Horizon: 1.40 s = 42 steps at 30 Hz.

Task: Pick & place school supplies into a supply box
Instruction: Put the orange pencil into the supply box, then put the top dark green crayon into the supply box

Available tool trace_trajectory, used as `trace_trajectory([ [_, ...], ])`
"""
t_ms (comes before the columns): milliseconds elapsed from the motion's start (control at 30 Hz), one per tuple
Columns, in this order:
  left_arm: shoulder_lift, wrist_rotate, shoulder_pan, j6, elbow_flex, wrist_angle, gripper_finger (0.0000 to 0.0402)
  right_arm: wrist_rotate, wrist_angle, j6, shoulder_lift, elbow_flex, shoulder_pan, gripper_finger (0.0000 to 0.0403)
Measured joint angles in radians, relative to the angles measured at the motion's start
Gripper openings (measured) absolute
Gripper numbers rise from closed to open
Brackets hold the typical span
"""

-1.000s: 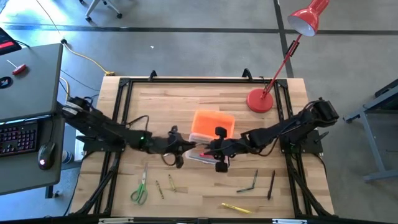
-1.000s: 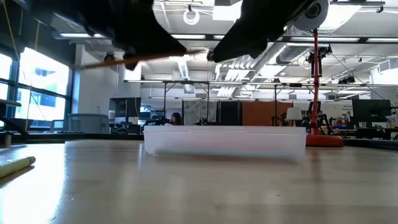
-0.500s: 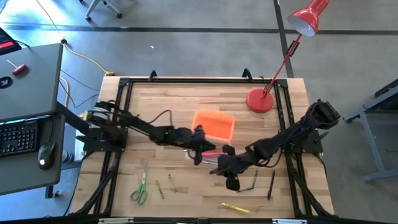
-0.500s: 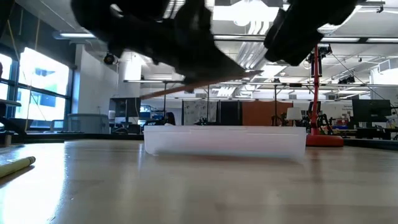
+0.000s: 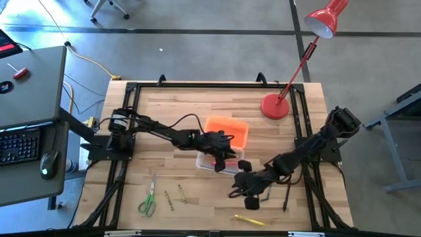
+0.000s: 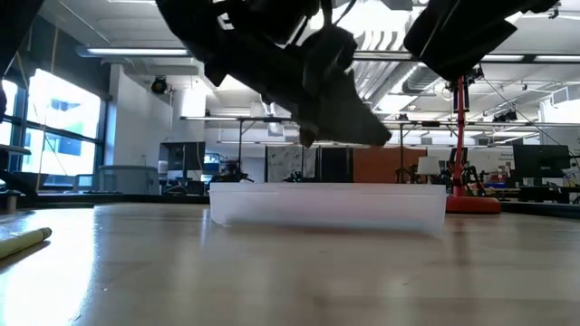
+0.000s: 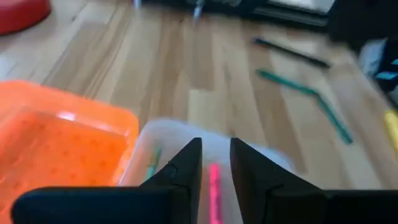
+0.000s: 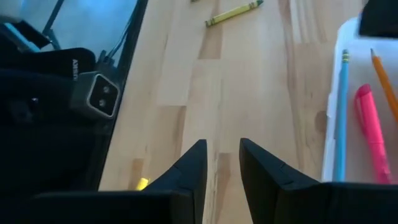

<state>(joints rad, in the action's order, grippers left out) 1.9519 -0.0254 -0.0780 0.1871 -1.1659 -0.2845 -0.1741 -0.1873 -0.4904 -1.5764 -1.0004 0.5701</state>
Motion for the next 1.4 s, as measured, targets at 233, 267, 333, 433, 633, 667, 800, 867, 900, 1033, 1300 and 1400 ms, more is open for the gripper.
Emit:
trace_trajectory([
  [233, -0.036, 0.016, 0.000, -0.064, -0.034, 0.105, 0.0121, -0.019, 0.004, -0.002, 0.000, 0.000, 0.000, 0.0074],
  [267, -0.053, 0.020, 0.000, -0.081, -0.049, 0.135, 0.0120, -0.022, 0.005, -0.002, 0.000, 0.000, 0.000, 0.0074],
  [333, -0.105, 0.047, 0.000, -0.131, -0.072, 0.241, 0.0117, -0.025, 0.008, -0.003, 0.000, 0.000, 0.000, 0.0074],
  [433, -0.198, 0.130, -0.001, -0.226, -0.135, 0.417, 0.0112, -0.026, 0.014, -0.003, 0.000, 0.000, 0.000, 0.0074],
  [633, -0.432, 0.408, -0.001, -0.258, -0.261, 0.891, 0.0110, -0.057, 0.022, -0.007, 0.000, 0.000, 0.000, 0.0074],
  [667, -0.477, 0.442, 0.000, -0.231, -0.270, 0.960, 0.0110, -0.064, 0.025, -0.007, -0.001, 0.000, 0.000, 0.0074],
  [800, -0.681, 0.537, -0.001, -0.040, -0.250, 1.215, 0.0111, -0.098, 0.031, -0.002, -0.001, 0.001, 0.000, 0.0074],
  [867, -0.780, 0.556, -0.001, 0.090, -0.195, 1.331, 0.0112, -0.118, 0.034, -0.001, -0.001, 0.001, 0.000, 0.0074],
  [900, -0.826, 0.558, -0.001, 0.159, -0.156, 1.362, 0.0112, -0.126, 0.034, 0.000, -0.001, 0.001, 0.000, 0.0074],
  [1033, -1.006, 0.551, -0.001, 0.397, 0.065, 1.408, 0.0112, -0.139, 0.035, 0.026, -0.001, 0.001, 0.000, 0.0074],
  [1300, -1.098, 0.488, 0.071, 0.531, 0.387, 1.443, 0.0092, -0.195, 0.045, 0.103, -0.001, 0.001, -0.001, 0.0074],
  [1400, -1.068, 0.438, 0.164, 0.498, 0.440, 1.441, 0.0081, -0.202, 0.047, 0.104, -0.001, 0.001, -0.001, 0.0074],
])
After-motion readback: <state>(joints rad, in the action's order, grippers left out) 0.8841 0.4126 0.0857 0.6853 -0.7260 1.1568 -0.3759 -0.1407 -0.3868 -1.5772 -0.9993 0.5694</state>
